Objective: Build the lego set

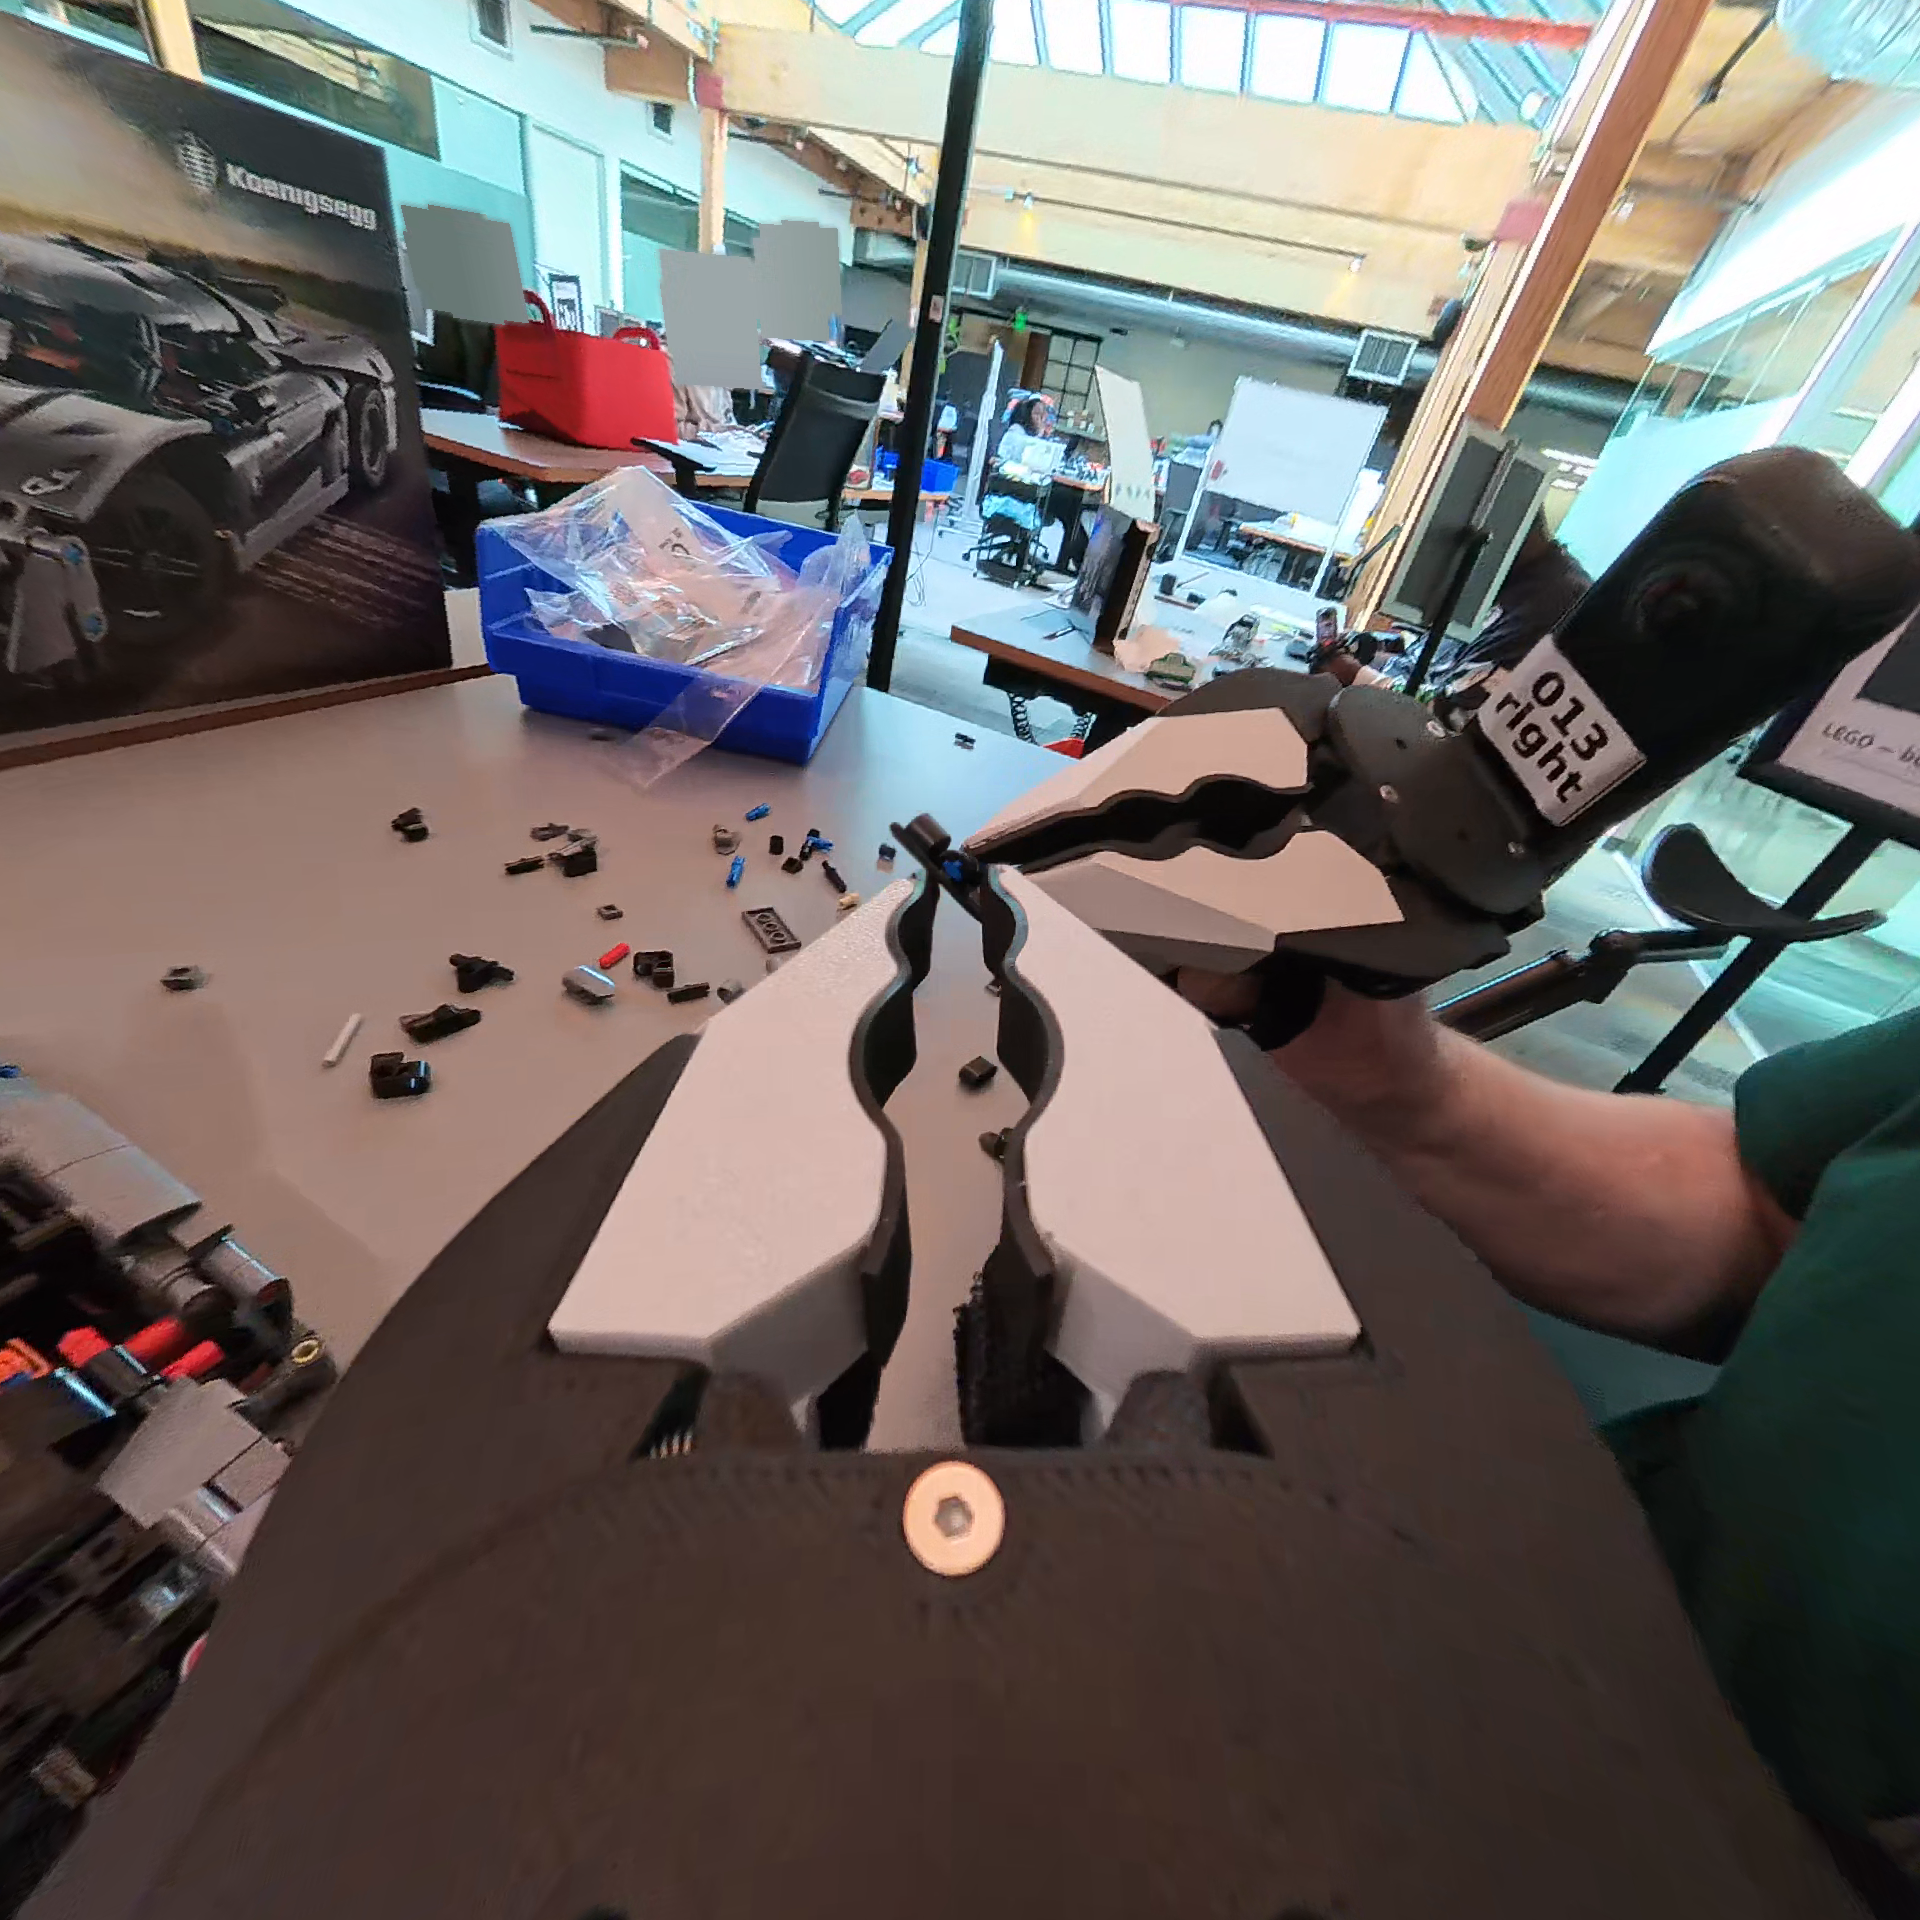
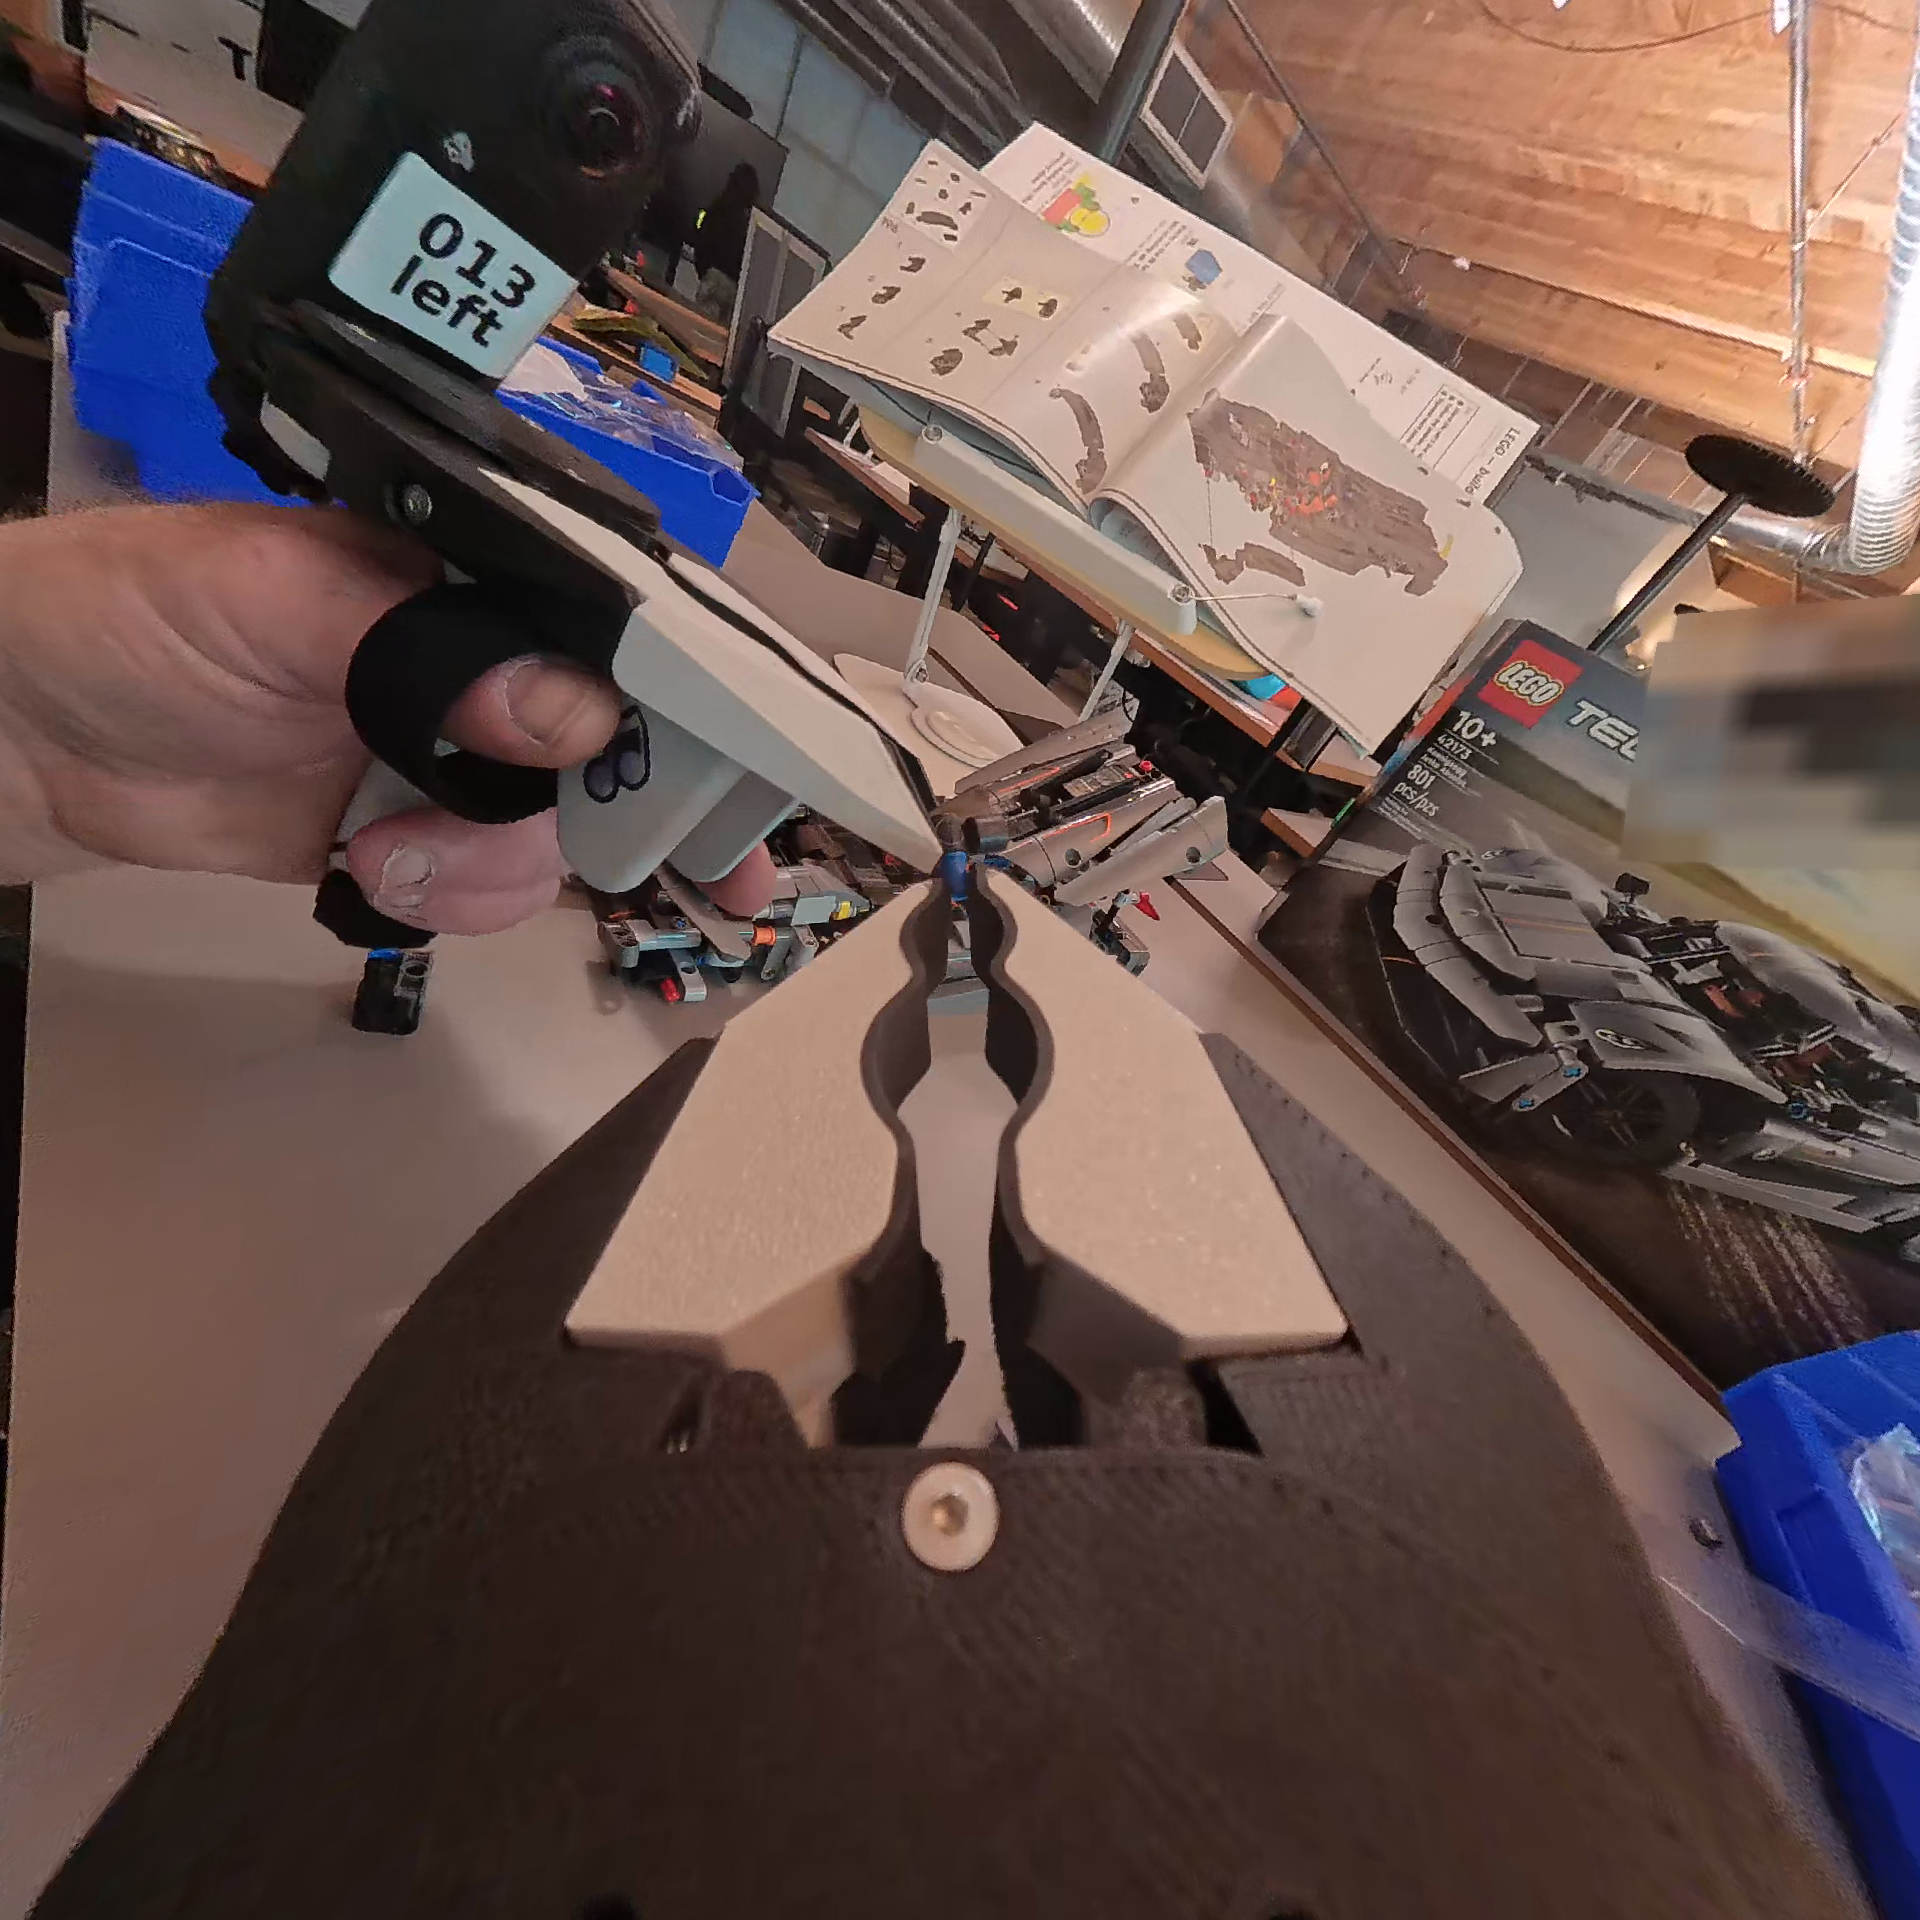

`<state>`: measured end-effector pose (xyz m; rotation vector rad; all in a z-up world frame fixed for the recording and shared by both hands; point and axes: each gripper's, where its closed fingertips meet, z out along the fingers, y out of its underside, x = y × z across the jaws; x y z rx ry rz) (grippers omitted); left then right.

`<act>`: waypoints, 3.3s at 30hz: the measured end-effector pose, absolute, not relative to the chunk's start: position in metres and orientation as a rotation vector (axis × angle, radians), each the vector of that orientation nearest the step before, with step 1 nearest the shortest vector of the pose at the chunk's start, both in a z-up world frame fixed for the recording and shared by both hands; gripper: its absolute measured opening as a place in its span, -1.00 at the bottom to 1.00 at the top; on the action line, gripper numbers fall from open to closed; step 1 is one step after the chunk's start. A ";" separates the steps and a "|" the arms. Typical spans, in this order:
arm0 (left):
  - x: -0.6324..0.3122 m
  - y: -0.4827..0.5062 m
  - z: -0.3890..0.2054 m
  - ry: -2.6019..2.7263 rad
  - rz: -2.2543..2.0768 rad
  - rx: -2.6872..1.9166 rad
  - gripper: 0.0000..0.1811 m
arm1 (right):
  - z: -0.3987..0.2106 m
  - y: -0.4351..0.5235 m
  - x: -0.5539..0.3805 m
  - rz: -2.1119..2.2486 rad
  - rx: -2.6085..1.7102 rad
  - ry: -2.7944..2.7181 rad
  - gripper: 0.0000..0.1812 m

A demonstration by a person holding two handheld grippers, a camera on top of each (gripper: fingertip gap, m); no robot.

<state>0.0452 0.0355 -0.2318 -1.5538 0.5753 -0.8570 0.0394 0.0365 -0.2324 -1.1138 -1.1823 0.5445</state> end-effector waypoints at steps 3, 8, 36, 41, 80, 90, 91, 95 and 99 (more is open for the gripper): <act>0.046 0.035 -0.231 0.583 -0.843 -1.539 -0.94 | -0.232 0.037 0.040 0.538 -1.107 -1.179 -0.98; 0.046 0.036 -0.230 0.621 -0.778 -1.540 -0.96 | -0.231 0.038 0.040 0.556 -1.127 -1.175 -0.98; 0.048 0.016 -0.218 1.021 -0.801 -1.455 -0.96 | -0.204 0.035 0.045 1.413 -1.300 -1.095 -0.85; 0.045 0.016 -0.223 1.073 -0.791 -1.484 -0.96 | -0.208 0.025 0.039 1.503 -1.306 -1.159 -0.88; 0.044 0.036 -0.207 0.960 -0.762 -1.444 -0.96 | -0.174 0.039 0.035 1.788 -1.163 -0.969 -1.00; 0.045 0.047 -0.205 0.870 -0.786 -1.439 -0.76 | -0.167 0.052 0.035 1.892 -1.128 -0.836 -1.00; 0.046 0.047 -0.203 0.860 -0.793 -1.431 -0.76 | -0.167 0.053 0.035 1.902 -1.126 -0.827 -1.00; 0.048 0.052 -0.201 0.820 -0.813 -1.427 -0.77 | -0.168 0.054 0.034 1.925 -1.118 -0.804 -1.00; 0.052 0.047 -0.197 0.812 -0.879 -1.394 -0.81 | -0.169 0.055 0.032 1.892 -1.122 -0.812 -1.00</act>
